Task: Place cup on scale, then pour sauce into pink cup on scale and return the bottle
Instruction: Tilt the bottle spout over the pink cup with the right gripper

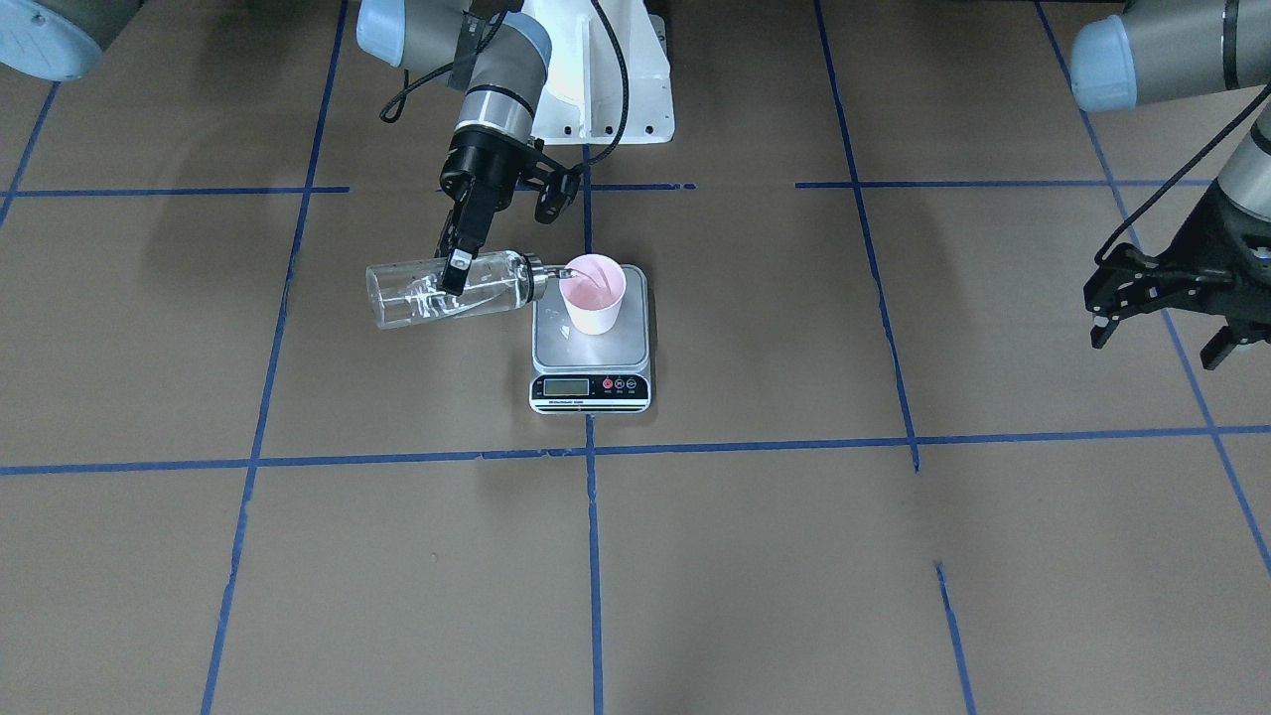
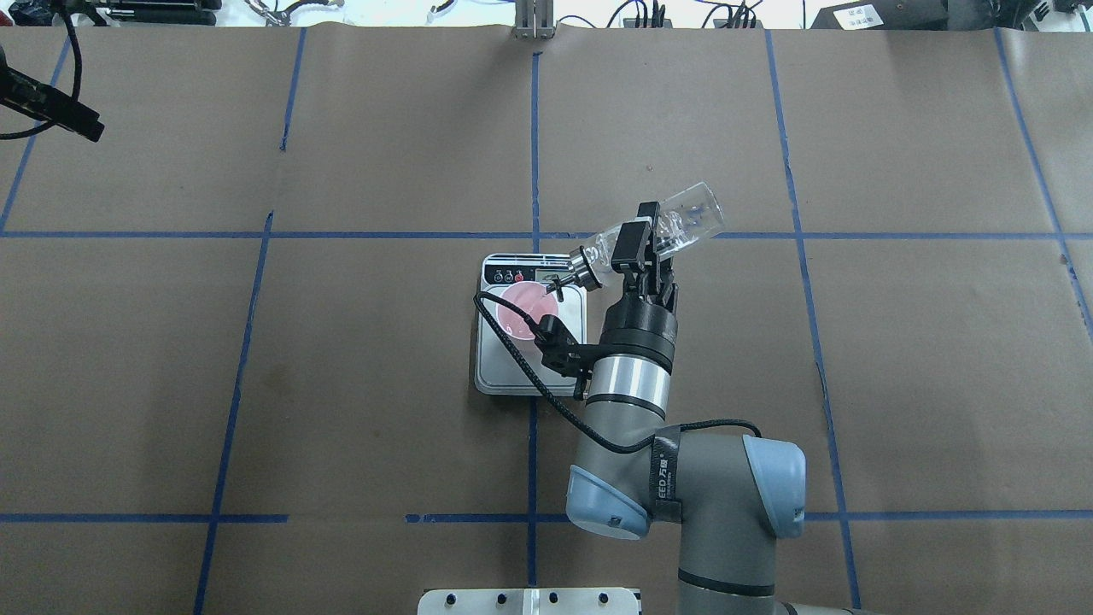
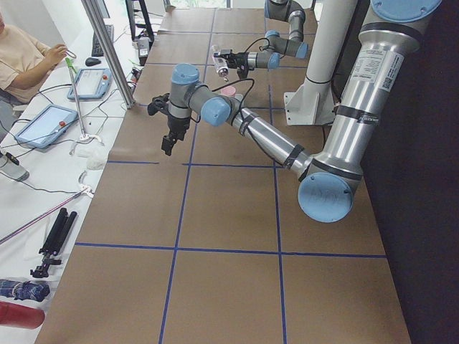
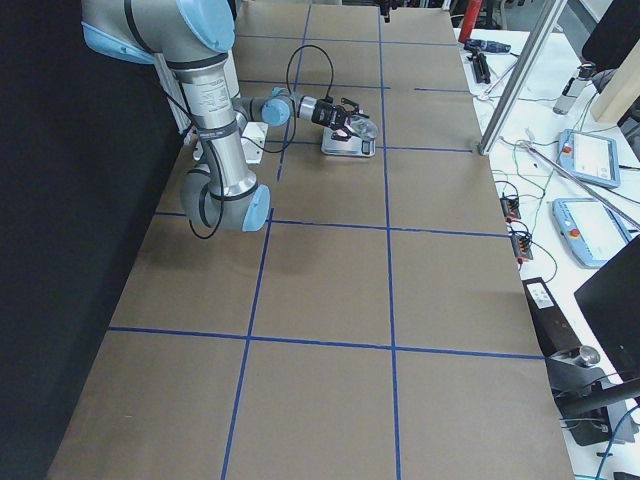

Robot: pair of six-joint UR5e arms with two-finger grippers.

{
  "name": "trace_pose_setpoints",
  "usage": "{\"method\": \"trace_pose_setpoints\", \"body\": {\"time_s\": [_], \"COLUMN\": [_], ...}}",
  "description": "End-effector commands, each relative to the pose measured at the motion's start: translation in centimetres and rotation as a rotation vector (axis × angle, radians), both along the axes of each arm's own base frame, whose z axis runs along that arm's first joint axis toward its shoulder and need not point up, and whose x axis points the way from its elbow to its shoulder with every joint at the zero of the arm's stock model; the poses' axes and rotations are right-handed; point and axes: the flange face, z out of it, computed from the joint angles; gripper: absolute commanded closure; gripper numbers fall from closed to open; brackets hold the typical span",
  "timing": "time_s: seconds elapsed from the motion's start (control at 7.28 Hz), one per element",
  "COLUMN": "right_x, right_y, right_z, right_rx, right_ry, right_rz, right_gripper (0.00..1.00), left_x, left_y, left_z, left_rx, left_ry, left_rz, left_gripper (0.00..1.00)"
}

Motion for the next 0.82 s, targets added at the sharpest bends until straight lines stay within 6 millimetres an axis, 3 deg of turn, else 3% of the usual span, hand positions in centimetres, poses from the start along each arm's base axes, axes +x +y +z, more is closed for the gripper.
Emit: {"method": "trace_pose_setpoints", "body": {"time_s": [0.0, 0.55, 0.69], "right_x": [0.3, 2.2, 2.8], "right_y": [0.0, 0.3, 0.4], "right_z": [0.2, -1.1, -0.6], "right_rx": [0.011, 0.016, 0.013], "right_ry": [0.021, -0.030, -0.036], "right_rz": [0.003, 0.003, 0.004], "right_gripper": [1.00, 1.00, 1.00], "left_x": [0.0, 0.0, 0.0], "left_y": [0.0, 0.0, 0.0], "left_z": [0.0, 0.0, -0.1], "left_rx": [0.000, 0.000, 0.000], "left_ry": [0.001, 0.001, 0.002], "left_rz": [-0.001, -0.001, -0.002], "left_gripper": [0.01, 0.01, 0.01]}}
